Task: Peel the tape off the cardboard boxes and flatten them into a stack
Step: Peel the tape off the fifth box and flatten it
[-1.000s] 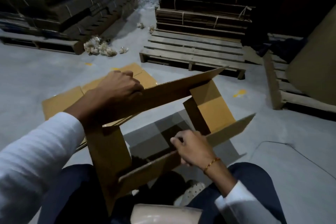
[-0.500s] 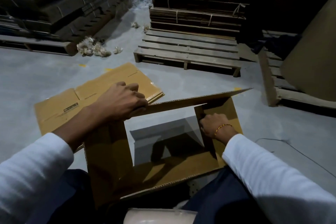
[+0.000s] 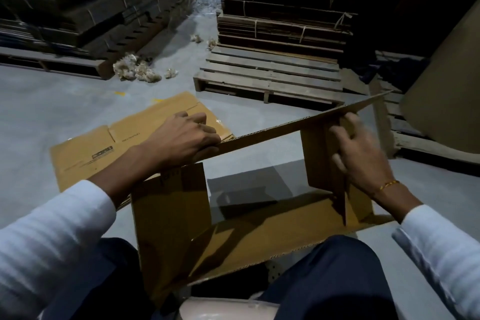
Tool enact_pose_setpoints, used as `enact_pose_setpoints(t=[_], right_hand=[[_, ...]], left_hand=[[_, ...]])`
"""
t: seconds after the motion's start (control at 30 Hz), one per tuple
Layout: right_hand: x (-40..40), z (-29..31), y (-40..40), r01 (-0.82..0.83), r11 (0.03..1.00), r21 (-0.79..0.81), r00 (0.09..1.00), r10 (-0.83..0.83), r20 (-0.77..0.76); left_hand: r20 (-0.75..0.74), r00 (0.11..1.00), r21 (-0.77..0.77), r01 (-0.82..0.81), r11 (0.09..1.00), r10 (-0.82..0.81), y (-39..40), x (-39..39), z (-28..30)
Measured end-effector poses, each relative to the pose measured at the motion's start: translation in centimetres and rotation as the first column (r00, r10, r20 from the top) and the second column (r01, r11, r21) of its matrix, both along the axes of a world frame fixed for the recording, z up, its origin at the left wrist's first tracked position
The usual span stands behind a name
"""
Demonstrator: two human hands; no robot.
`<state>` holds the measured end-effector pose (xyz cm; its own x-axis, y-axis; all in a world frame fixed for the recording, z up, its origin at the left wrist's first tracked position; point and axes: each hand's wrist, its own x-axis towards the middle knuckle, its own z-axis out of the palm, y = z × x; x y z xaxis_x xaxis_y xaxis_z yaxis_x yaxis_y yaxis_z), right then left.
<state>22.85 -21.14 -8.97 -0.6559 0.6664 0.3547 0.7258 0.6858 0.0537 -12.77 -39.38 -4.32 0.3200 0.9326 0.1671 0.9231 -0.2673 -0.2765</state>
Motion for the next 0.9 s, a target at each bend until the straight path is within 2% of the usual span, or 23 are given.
enact_pose_setpoints(t=[0.07, 0.13, 0.2, 0.23, 0.27, 0.33, 0.4, 0.5, 0.53, 0.6, 0.67, 0.83, 0.9], right_hand=[[0.3, 0.5, 0.6, 0.089, 0.993, -0.071, 0.947, -0.107, -0.302], [0.8, 0.8, 1.7, 0.149, 0.95, -0.274, 0.773, -0.285, -0.567], [1.4, 0.8, 3.2, 0.165, 0.858, -0.486, 0.564, -0.486, -0.667], [1.8, 0.6, 3.8, 0.198, 0.809, -0.554, 0.516, -0.566, -0.643], [2.3, 0.0, 4.2, 0.238, 0.765, -0.599, 0.513, -0.622, -0.592], [3.5, -1.8, 4.0, 0.288, 0.674, -0.68, 0.564, -0.694, -0.448], [5.0, -4.6, 3.0, 0.267, 0.572, -0.776, 0.599, -0.729, -0.331], [7.3, -9.0, 0.9, 0.217, 0.392, -0.894, 0.602, -0.774, -0.194], [7.7, -10.2, 0.1, 0.233, 0.366, -0.901, 0.608, -0.778, -0.159], [8.0, -11.6, -0.9, 0.303, 0.386, -0.872, 0.613, -0.779, -0.131], [7.6, -10.6, -0.5, 0.293, 0.426, -0.856, 0.593, -0.783, -0.186], [4.1, -2.1, 2.2, 0.06, 0.565, -0.823, 0.423, -0.761, -0.492], [2.7, 1.2, 4.0, 0.013, 0.577, -0.817, 0.365, -0.763, -0.533]], left_hand=[[0.01, 1.0, 0.043, -0.002, 0.999, 0.002, 0.1, 0.1, 0.0], [0.034, 0.999, 0.067, 0.003, 0.998, -0.005, 0.3, 0.5, 0.4], [0.048, 0.999, 0.074, 0.003, 0.997, -0.006, 0.4, 0.7, 0.7], [0.042, 0.999, 0.083, -0.002, 0.997, -0.002, 0.3, 0.6, 0.8], [0.03, 1.0, 0.1, -0.003, 0.995, 0.0, 0.2, 0.5, 0.7], [0.019, 1.0, 0.127, 0.0, 0.992, -0.003, -0.1, 0.0, 0.4], [0.03, 1.0, 0.125, -0.001, 0.992, -0.003, -0.7, -0.4, -0.1], [0.08, 0.997, 0.111, -0.023, 0.994, 0.014, -1.2, -1.2, -0.6], [0.082, 0.996, 0.101, -0.032, 0.994, 0.024, -1.3, -1.4, -0.8], [0.067, 0.997, 0.094, -0.031, 0.995, 0.024, -1.3, -1.5, -1.5], [0.074, 0.997, 0.114, -0.018, 0.993, 0.009, -1.0, -0.8, -1.9], [0.227, 0.973, 0.161, 0.011, 0.987, -0.048, 2.0, 3.5, -1.0], [0.257, 0.965, 0.18, 0.0, 0.984, -0.047, 3.3, 5.5, -0.6]])
